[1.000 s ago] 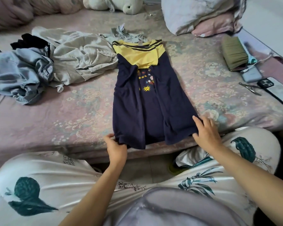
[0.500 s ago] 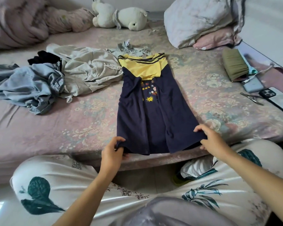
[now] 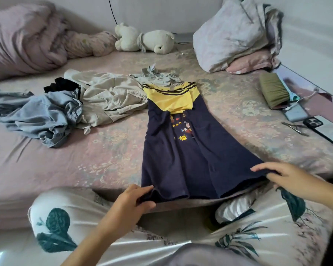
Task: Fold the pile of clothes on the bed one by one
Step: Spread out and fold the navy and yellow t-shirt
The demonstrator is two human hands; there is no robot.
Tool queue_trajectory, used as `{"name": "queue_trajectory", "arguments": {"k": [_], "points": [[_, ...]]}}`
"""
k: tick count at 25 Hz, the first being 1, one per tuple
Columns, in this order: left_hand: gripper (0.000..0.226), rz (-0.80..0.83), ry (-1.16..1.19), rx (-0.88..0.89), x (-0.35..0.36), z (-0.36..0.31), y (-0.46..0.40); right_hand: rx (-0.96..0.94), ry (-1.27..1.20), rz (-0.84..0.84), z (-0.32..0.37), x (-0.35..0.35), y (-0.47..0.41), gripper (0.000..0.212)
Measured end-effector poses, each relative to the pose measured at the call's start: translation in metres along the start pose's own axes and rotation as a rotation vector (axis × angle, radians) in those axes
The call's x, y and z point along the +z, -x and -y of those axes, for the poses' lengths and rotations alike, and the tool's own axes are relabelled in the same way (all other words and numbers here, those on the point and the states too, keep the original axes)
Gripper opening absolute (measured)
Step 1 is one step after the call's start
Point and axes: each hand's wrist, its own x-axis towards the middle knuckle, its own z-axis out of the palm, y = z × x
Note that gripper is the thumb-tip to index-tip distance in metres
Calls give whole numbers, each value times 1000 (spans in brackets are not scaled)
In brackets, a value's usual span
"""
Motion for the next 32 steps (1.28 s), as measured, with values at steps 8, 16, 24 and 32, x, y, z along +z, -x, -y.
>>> {"name": "queue_trajectory", "arguments": {"k": [8,16,24,32], "points": [[25,-244,-641,657,-15,10,-7,-552,693,-128,-19,9,-8,76],[27,581,-76,418,-34,-7,-3,-298,362,556,-3,-25,0,24],[19,121,985,-69,-75,-1,-204,-2,-750,248,99,-59,-163,73],[33,-275,450,-161,-40,47,-286,288,-632,-266,39,11,-269,18]]}}
